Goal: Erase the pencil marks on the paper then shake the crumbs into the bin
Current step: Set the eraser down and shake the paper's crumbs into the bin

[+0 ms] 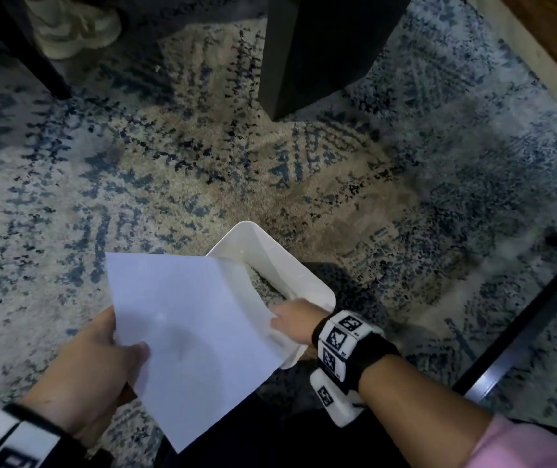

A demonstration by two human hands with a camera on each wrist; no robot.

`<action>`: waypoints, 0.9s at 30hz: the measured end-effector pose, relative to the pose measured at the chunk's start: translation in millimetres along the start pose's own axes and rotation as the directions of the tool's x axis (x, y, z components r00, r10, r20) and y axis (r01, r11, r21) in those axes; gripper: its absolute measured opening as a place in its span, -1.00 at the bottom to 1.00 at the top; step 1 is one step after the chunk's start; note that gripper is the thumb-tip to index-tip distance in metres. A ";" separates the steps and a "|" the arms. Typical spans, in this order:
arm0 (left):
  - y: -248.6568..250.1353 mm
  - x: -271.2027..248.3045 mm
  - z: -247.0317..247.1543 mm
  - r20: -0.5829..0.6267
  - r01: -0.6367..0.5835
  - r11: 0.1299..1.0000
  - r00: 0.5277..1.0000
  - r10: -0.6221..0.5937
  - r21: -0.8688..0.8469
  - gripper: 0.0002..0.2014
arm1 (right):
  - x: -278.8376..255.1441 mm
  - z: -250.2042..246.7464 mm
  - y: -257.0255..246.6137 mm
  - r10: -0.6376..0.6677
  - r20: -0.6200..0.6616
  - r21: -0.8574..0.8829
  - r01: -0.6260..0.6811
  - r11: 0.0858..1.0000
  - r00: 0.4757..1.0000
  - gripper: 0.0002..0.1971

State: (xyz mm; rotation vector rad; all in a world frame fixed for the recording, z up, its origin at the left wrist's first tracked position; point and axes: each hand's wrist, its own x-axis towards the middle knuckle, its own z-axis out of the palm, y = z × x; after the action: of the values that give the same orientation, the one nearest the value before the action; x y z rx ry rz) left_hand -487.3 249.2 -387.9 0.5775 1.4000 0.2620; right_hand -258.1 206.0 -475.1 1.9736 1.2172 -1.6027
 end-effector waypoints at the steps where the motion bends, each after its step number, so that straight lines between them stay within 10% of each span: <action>1: -1.2 1.1 1.3 0.002 -0.003 1.000 1.000 0.003 0.015 -0.57 | -2.8 -7.1 -8.2 -0.078 -0.046 -0.017 0.077 0.997 0.996 -0.62; 9: -6.3 8.4 13.8 0.032 -0.074 0.997 0.997 0.074 0.016 -0.57 | -24.9 38.0 -76.1 -0.649 0.036 0.034 0.648 0.760 0.760 -0.26; 17: -7.4 9.7 11.5 0.078 -0.019 0.988 0.996 0.031 -0.151 -0.65 | -2.3 26.5 -10.4 -0.218 0.089 -0.169 0.231 0.958 0.972 -0.27; 24: -5.3 4.6 19.7 0.107 -0.007 0.992 0.994 0.021 -0.128 -0.70 | -36.7 37.1 -75.3 -0.715 -0.018 0.104 0.712 0.694 0.699 -0.37; 27: -5.2 0.1 15.6 0.116 0.002 0.988 0.993 0.016 -0.156 -0.66 | -8.7 35.0 -54.0 -0.643 -0.004 0.130 0.638 0.759 0.766 -0.45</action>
State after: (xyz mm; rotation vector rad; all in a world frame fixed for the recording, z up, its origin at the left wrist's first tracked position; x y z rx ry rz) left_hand -472.9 241.4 -389.7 0.4609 1.2522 0.3355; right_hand -322.1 209.5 -464.5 1.6528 1.9728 -2.0521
